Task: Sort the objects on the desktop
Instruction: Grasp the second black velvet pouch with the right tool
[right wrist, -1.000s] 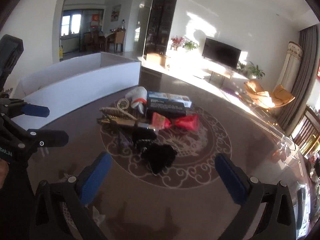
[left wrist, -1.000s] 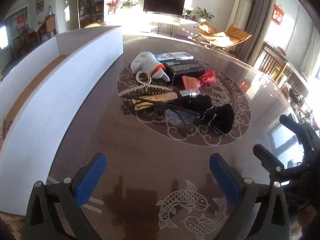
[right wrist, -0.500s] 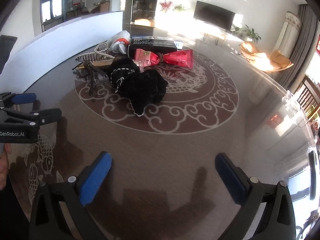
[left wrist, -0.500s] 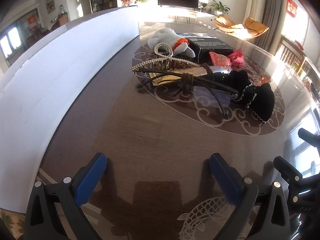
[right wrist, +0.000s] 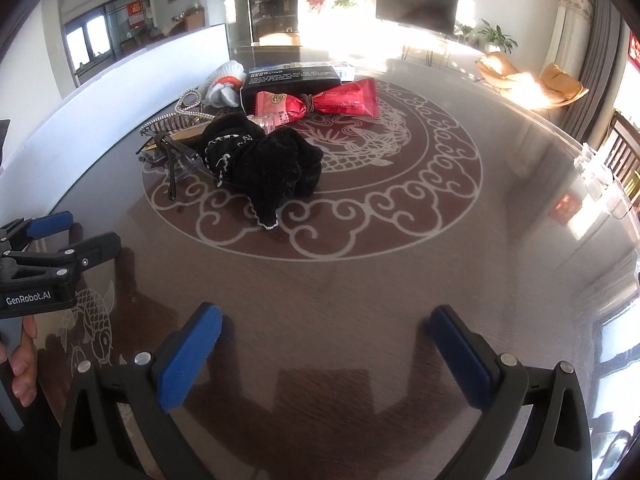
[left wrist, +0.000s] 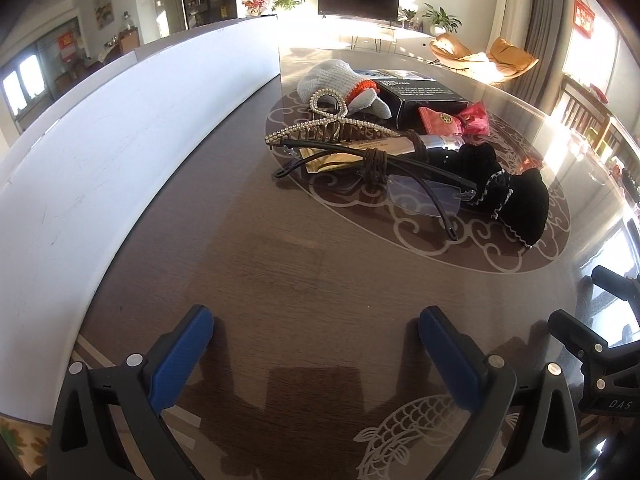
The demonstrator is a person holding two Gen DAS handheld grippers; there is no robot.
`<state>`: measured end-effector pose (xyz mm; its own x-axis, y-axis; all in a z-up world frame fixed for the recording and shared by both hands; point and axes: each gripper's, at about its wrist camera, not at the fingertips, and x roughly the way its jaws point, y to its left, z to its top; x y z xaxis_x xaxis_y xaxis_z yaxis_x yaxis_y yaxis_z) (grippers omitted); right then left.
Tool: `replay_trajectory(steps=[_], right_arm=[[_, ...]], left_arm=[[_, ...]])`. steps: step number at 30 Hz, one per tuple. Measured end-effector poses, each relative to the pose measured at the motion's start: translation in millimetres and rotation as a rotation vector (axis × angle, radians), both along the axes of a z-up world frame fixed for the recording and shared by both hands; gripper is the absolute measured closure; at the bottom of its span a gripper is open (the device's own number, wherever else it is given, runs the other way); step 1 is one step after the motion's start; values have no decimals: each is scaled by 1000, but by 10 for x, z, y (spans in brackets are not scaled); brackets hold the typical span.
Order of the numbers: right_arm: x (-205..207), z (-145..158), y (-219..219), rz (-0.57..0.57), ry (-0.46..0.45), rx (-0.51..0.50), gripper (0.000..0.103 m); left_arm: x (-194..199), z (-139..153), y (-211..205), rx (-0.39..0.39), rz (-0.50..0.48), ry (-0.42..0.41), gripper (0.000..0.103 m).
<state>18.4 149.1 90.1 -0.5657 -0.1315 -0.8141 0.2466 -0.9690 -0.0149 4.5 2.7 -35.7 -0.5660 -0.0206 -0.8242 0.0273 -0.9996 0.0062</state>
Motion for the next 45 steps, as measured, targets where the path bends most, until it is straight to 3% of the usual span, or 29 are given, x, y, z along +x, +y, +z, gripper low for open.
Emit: replay_trajectory(steps=[15, 27, 32, 39, 42, 45], right_arm=[[-52, -13, -29, 10, 0, -2, 0], [-919, -30, -407, 282, -12, 1, 0], [-1133, -2, -564, 359, 5, 61, 0], [-1041, 31, -781, 452, 3, 21, 30], [-1064, 39, -780, 407, -2, -2, 50], [-1095, 55, -736, 322, 13, 25, 54]], left_arm=[[-32, 10, -143, -2, 96, 7, 0], [-62, -2, -127, -2, 98, 8, 0], [-63, -6, -128, -1, 99, 9, 0], [-62, -11, -129, -1, 99, 9, 0], [-67, -12, -129, -1, 98, 9, 0], [-62, -17, -127, -1, 100, 9, 0]])
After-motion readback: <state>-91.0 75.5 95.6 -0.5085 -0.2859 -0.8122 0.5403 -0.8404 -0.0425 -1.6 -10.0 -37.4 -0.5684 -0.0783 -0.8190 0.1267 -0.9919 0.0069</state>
